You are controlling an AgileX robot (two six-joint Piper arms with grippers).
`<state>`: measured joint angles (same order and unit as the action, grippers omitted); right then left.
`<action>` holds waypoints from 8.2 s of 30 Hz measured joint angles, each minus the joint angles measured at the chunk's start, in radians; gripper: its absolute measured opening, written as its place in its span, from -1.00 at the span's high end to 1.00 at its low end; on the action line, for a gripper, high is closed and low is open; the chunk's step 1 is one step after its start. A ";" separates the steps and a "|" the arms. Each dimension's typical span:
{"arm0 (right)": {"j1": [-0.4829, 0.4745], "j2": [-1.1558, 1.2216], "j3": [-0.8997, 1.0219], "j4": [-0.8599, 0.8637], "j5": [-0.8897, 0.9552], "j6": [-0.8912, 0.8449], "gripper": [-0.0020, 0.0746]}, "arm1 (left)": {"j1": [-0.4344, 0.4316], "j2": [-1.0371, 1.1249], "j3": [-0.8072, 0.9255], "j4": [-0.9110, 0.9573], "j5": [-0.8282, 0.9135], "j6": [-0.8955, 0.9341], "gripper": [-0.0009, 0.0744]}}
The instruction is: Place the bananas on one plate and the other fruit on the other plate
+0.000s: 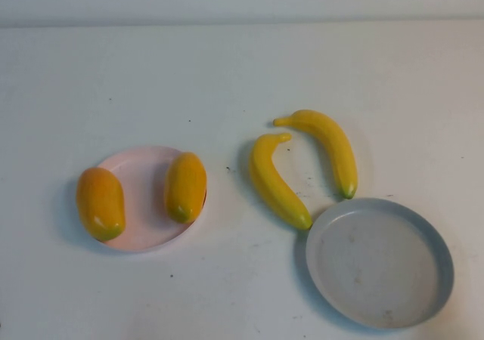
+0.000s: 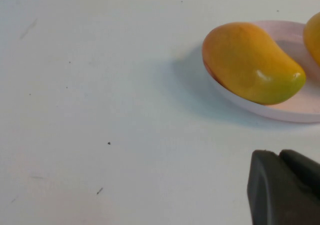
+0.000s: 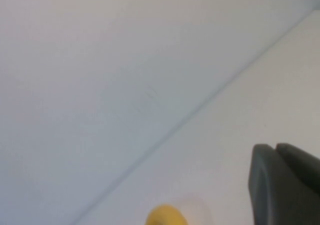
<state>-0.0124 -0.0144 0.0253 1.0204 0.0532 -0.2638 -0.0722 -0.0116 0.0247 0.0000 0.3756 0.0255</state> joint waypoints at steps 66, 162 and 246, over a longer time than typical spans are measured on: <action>0.659 2.133 -1.884 -0.954 1.058 0.346 -0.18 | 0.000 0.000 0.000 0.000 0.000 0.000 0.99; 0.445 2.197 -1.847 -1.050 0.835 0.264 -0.39 | 0.000 0.000 0.000 0.000 0.000 0.000 0.99; 0.592 0.774 -0.884 -0.817 1.153 0.297 0.99 | 0.000 0.000 0.000 0.000 0.000 0.000 0.99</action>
<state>0.5793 0.7595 -0.8589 0.2037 1.2065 0.0336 -0.0722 -0.0116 0.0247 0.0000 0.3756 0.0255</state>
